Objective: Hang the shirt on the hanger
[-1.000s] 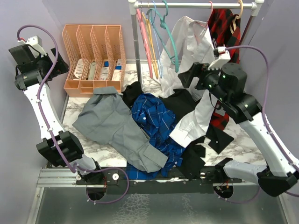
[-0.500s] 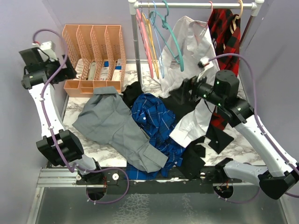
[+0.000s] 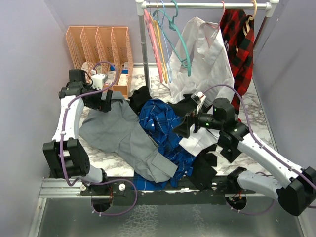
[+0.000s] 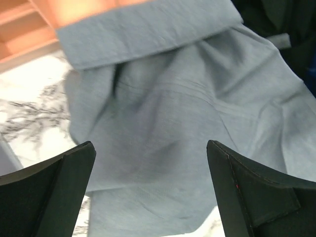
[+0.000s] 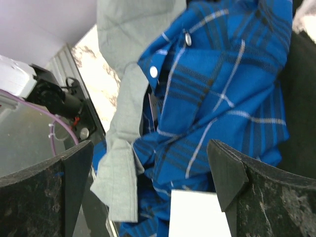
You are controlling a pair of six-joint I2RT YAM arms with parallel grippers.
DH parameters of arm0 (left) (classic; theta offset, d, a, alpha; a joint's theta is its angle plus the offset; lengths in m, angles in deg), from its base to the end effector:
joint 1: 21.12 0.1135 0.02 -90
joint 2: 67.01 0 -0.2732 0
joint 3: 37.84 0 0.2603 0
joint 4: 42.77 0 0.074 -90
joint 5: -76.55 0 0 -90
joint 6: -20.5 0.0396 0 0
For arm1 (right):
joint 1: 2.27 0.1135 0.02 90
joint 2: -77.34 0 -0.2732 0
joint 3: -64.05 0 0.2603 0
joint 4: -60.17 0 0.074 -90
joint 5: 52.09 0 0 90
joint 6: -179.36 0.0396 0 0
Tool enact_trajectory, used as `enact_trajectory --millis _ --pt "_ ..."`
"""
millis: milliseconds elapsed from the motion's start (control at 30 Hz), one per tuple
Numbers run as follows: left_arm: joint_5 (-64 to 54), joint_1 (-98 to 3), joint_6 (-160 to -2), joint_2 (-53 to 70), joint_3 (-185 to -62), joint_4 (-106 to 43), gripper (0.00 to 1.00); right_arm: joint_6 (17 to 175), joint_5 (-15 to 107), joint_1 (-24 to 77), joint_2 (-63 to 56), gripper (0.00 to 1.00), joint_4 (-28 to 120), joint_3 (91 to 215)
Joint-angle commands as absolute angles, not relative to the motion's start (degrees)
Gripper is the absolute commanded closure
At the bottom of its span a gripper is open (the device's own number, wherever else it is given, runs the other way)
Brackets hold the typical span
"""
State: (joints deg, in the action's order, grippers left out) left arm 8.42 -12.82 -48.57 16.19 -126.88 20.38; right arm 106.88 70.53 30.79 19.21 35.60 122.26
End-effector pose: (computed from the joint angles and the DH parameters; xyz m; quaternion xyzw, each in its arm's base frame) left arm 0.3053 0.0296 0.3181 0.1567 0.9306 -0.1064 0.3133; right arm 0.1843 0.1454 0.3014 -0.2597 0.7792 0.4354 0.3686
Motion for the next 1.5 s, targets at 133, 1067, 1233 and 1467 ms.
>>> enact_trajectory --millis 133,1067,1233,1467 --pt "4.2 -12.6 -57.9 26.5 -140.9 12.4 0.01 112.6 76.3 31.9 13.8 0.0 53.1 123.6" --pt "34.3 -33.4 -42.7 28.4 -139.9 23.9 0.04 114.0 55.4 32.4 2.7 0.1 53.6 123.6" --pt "35.6 -35.7 -41.2 29.8 -138.3 26.0 0.09 114.6 56.6 32.4 -0.5 0.37 55.3 124.1" --pt "25.4 -35.7 -38.4 31.6 -127.4 23.3 0.19 114.0 57.5 32.4 0.4 0.99 54.4 124.2"
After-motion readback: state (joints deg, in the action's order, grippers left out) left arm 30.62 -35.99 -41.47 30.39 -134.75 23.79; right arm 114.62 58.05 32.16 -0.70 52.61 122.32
